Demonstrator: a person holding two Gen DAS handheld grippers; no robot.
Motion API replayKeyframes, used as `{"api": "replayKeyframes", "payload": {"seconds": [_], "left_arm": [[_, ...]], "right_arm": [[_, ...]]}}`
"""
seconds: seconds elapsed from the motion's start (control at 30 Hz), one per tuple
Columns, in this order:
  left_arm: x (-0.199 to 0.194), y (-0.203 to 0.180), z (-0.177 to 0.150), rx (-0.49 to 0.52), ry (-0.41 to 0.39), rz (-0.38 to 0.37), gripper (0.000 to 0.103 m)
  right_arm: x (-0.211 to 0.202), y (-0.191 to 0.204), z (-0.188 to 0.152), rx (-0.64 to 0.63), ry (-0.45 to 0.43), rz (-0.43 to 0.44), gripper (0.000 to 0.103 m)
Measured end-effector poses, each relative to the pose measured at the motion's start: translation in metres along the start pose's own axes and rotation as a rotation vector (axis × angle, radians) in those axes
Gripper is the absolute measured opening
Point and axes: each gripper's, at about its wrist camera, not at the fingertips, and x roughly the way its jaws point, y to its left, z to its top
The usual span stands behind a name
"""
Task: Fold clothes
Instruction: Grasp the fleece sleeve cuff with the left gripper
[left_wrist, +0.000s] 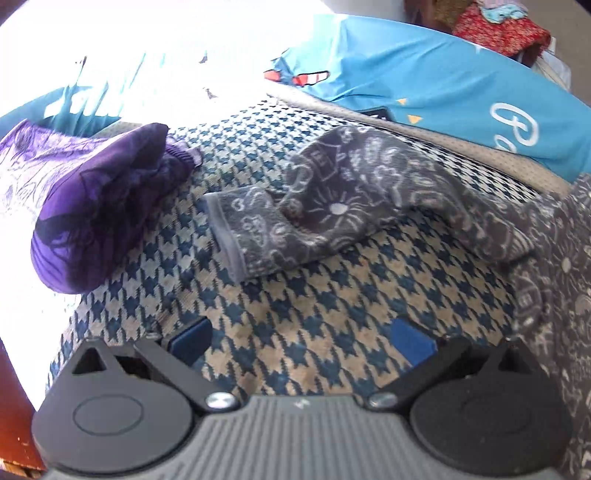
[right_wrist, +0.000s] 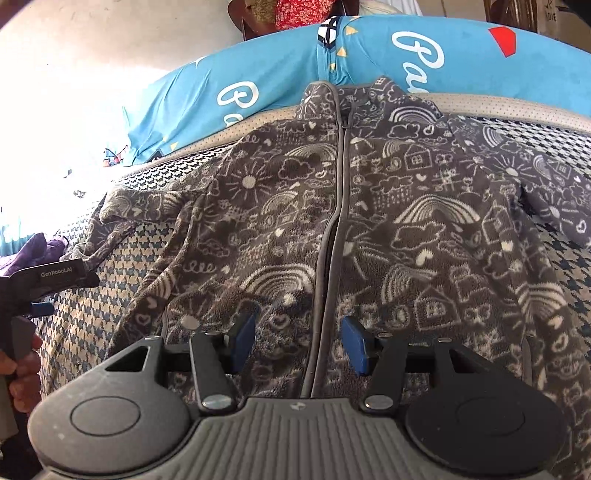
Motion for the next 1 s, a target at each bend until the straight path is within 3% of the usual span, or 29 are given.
{"api": "replayKeyframes", "payload": {"seconds": [0.17, 0.27, 0.43, 0.63, 0.7, 0.77, 0.87, 1.0], "left_arm": [[0.013, 0.002, 0.01, -0.043, -0.014, 0.006, 0.102], [0.02, -0.002, 0.015, -0.047, -0.02, -0.003, 0.089], [0.032, -0.006, 0.025, -0.065, -0.034, 0.03, 0.084], [0.037, -0.002, 0.032, -0.077, -0.059, 0.052, 0.05], [0.038, 0.0, 0.034, -0.082, -0.062, 0.054, 0.028], [0.039, 0.002, 0.037, -0.091, -0.063, 0.058, 0.016], [0.042, 0.005, 0.042, -0.108, -0.065, 0.068, 0.012], [0.036, 0.01, 0.06, -0.093, -0.145, 0.174, 0.011]], "right_arm": [[0.009, 0.004, -0.003, -0.013, 0.026, -0.02, 0.052], [0.012, 0.009, -0.006, -0.052, 0.031, -0.036, 0.054], [0.017, 0.021, -0.012, -0.149, 0.03, -0.069, 0.061], [0.022, 0.028, -0.016, -0.206, 0.032, -0.089, 0.068], [0.023, 0.03, -0.016, -0.211, 0.031, -0.094, 0.069], [0.024, 0.03, -0.017, -0.216, 0.031, -0.096, 0.07], [0.024, 0.031, -0.017, -0.22, 0.031, -0.097, 0.071], [0.024, 0.031, -0.018, -0.223, 0.031, -0.097, 0.072]]}}
